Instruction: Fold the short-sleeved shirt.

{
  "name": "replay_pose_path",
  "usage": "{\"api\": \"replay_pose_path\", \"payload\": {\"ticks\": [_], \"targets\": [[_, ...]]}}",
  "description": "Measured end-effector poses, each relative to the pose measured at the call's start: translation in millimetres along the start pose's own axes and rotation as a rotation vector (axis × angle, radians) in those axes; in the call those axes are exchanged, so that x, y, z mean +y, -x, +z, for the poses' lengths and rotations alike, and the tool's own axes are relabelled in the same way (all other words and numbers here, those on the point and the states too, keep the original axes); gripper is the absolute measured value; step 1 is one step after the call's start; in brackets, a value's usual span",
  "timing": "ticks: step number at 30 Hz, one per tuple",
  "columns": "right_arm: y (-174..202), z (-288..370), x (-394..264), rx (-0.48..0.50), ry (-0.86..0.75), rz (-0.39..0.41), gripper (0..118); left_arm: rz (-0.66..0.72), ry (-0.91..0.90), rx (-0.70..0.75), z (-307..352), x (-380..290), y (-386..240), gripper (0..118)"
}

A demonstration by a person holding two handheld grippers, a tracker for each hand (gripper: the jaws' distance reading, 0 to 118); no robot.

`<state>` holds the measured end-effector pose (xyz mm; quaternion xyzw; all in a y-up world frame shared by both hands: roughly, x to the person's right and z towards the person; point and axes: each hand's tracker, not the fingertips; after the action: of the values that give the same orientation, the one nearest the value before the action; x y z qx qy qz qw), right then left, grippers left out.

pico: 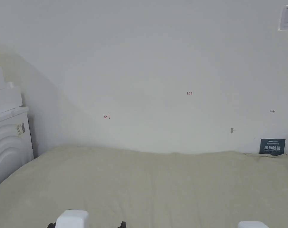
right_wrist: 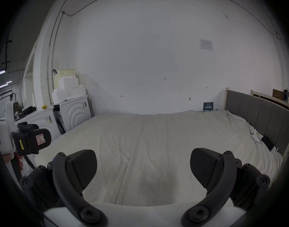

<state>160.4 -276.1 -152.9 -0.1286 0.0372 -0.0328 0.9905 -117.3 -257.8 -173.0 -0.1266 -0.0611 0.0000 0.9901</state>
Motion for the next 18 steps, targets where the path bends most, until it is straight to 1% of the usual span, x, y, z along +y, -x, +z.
{"api": "replay_pose_path", "payload": {"ticks": [18], "targets": [[-3.5, 3.1, -5.7, -0.005, 0.024, 0.011, 114, 0.016, 0.016, -0.031, 0.8, -5.9, 0.2, 118]]}}
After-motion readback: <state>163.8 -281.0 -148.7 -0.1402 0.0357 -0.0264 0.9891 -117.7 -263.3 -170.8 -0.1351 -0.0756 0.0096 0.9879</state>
